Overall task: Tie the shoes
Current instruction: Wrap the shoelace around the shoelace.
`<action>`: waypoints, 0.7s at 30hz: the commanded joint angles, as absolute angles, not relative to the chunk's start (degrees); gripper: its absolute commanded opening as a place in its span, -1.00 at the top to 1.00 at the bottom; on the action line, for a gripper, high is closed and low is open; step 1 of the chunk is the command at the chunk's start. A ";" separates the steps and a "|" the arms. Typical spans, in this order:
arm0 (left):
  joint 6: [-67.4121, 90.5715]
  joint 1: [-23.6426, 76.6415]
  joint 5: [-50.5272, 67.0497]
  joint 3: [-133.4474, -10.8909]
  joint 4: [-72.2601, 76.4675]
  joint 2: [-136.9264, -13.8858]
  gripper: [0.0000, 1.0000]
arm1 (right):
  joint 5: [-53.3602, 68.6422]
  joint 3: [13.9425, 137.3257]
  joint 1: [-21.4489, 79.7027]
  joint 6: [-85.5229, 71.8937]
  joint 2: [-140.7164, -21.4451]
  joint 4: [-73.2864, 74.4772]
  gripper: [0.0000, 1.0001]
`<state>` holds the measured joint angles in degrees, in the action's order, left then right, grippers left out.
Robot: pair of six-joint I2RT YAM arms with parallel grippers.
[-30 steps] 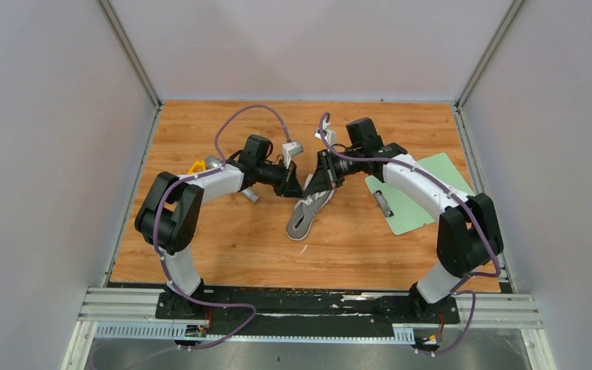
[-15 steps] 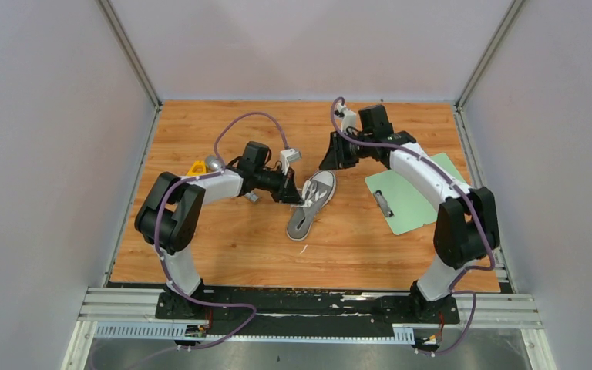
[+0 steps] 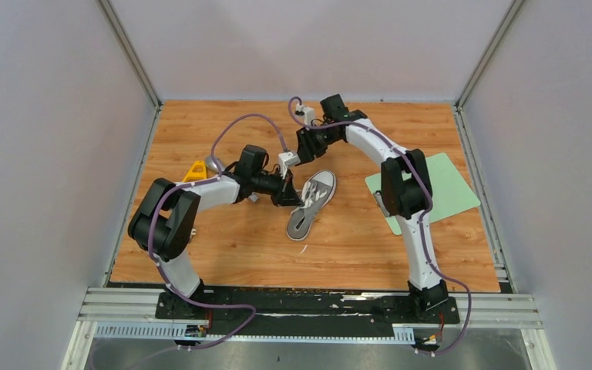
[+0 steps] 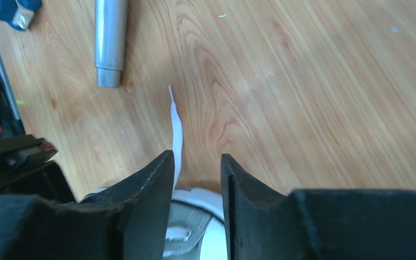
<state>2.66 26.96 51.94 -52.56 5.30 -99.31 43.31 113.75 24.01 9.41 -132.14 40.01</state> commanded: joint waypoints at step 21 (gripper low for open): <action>-17.94 31.46 50.50 -55.18 -8.26 -96.78 1.00 | 41.59 114.37 34.43 41.86 -137.14 46.47 -0.28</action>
